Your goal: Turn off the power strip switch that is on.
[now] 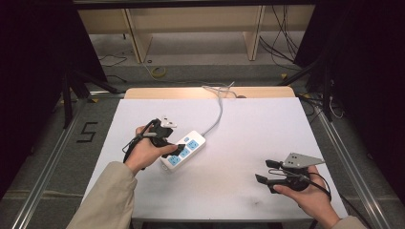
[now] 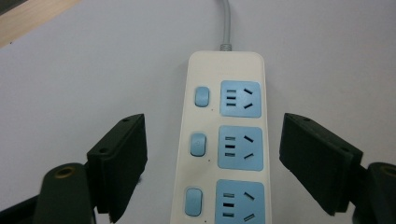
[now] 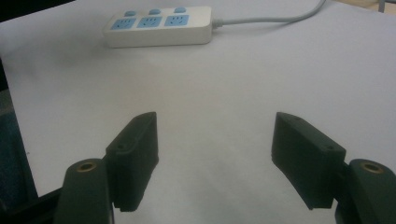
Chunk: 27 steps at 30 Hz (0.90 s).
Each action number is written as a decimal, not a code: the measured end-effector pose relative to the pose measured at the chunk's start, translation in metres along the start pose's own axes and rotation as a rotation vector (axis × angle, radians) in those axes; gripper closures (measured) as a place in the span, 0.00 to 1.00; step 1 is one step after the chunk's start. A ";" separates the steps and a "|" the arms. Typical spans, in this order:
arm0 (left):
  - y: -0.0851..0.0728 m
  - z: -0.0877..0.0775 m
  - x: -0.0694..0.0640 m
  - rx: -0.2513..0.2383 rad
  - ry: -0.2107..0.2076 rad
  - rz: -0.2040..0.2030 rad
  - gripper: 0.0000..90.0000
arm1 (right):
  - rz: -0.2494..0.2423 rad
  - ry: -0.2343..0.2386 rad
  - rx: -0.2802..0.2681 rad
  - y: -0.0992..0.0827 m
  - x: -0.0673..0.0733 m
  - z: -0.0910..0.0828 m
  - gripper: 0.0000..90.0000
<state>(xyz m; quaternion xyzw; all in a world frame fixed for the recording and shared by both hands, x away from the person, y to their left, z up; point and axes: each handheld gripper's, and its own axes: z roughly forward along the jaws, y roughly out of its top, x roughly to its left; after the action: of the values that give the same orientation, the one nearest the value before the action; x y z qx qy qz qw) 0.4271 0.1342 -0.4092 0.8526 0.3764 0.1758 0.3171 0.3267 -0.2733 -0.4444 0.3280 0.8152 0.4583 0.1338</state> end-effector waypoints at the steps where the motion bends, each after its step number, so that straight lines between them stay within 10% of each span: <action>1: -0.001 -0.001 0.000 -0.007 -0.004 0.003 0.26 | 0.000 0.001 -0.002 0.000 0.000 0.000 0.36; 27: -0.042 -0.027 -0.017 -0.097 -0.030 0.040 0.23 | 0.001 0.000 -0.005 0.000 -0.001 0.000 0.35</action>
<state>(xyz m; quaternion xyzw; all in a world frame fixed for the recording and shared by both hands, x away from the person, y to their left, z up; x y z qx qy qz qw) 0.3795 0.1539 -0.4188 0.8460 0.3457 0.1873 0.3601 0.3275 -0.2737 -0.4446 0.3280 0.8140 0.4602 0.1343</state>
